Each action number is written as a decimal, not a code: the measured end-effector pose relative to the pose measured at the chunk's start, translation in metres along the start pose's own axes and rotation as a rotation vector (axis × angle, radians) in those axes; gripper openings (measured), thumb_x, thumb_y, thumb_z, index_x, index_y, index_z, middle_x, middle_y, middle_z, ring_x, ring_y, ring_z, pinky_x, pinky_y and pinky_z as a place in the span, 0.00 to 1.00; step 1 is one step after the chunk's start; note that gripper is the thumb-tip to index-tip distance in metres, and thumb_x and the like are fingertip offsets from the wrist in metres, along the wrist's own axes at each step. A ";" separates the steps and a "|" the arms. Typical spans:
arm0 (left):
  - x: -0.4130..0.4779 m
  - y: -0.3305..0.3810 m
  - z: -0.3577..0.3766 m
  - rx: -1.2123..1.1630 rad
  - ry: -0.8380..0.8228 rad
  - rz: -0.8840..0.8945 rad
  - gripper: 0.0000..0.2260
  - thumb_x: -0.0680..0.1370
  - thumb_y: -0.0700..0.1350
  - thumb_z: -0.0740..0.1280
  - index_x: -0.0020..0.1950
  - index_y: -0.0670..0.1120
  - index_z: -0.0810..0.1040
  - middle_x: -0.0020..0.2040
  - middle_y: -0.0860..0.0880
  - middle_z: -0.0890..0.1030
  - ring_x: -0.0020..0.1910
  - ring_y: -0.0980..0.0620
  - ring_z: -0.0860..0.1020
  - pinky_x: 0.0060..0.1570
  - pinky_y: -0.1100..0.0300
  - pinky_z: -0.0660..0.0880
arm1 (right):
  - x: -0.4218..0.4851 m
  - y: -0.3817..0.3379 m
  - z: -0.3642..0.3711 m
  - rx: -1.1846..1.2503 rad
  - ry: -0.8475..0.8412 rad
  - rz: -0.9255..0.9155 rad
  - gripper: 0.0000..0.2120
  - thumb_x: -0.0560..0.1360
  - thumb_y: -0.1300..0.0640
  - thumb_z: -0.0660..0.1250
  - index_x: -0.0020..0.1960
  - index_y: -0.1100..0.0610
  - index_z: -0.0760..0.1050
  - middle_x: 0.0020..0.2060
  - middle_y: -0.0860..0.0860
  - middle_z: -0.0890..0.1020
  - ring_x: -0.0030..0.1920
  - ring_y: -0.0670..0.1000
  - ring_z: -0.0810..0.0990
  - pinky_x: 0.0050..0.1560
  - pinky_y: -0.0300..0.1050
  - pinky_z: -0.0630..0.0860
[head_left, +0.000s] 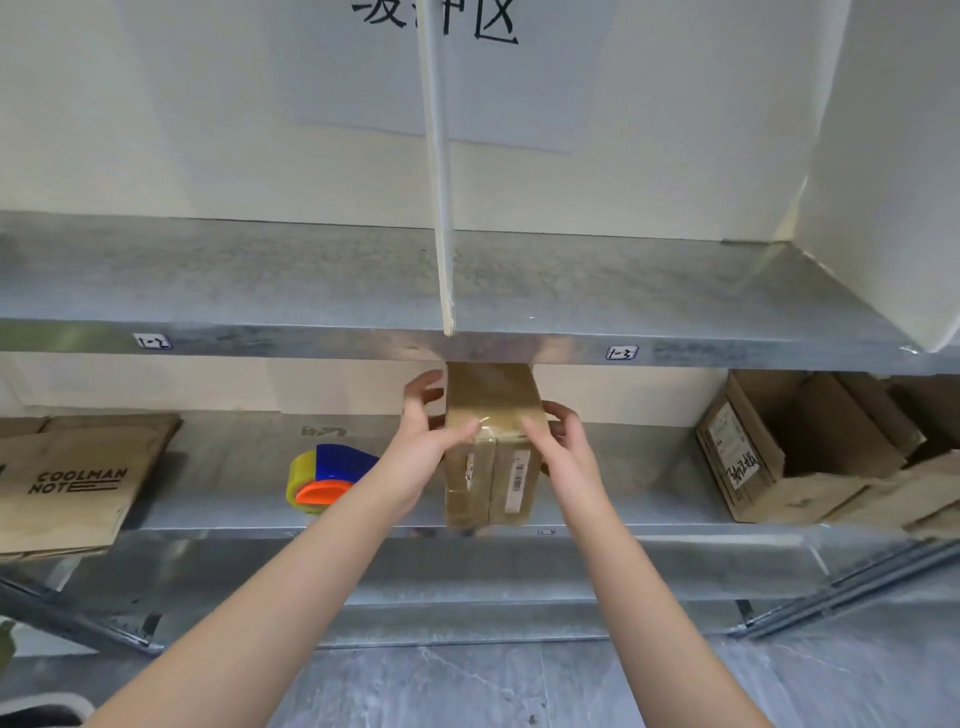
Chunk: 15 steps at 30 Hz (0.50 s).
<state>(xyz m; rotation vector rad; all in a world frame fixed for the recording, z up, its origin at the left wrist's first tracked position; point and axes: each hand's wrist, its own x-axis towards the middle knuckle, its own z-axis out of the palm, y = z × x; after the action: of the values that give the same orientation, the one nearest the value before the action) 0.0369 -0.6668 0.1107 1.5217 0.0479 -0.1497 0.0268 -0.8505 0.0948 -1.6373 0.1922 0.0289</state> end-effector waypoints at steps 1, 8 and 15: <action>-0.002 -0.001 0.000 -0.030 -0.015 0.005 0.37 0.74 0.38 0.72 0.73 0.60 0.57 0.66 0.53 0.69 0.64 0.52 0.72 0.62 0.49 0.74 | -0.001 0.000 -0.001 -0.009 -0.009 0.003 0.30 0.66 0.45 0.71 0.67 0.46 0.70 0.56 0.48 0.79 0.57 0.48 0.79 0.61 0.50 0.76; -0.011 -0.041 -0.008 -0.127 0.061 -0.117 0.22 0.72 0.37 0.74 0.62 0.49 0.70 0.62 0.48 0.77 0.63 0.50 0.75 0.67 0.45 0.70 | -0.013 0.033 -0.010 -0.219 -0.082 -0.021 0.32 0.65 0.70 0.73 0.61 0.45 0.71 0.60 0.44 0.78 0.63 0.44 0.75 0.63 0.49 0.75; -0.019 -0.084 -0.015 0.083 -0.046 -0.144 0.38 0.71 0.40 0.75 0.74 0.59 0.60 0.65 0.56 0.70 0.64 0.57 0.70 0.58 0.60 0.72 | -0.015 0.086 -0.011 -0.350 -0.111 0.067 0.27 0.71 0.69 0.72 0.60 0.45 0.67 0.56 0.39 0.76 0.63 0.46 0.75 0.58 0.42 0.78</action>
<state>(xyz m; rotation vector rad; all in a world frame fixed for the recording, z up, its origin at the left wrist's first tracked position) 0.0082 -0.6537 0.0294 1.5973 0.1164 -0.3045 -0.0011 -0.8656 0.0122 -1.9709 0.1630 0.2143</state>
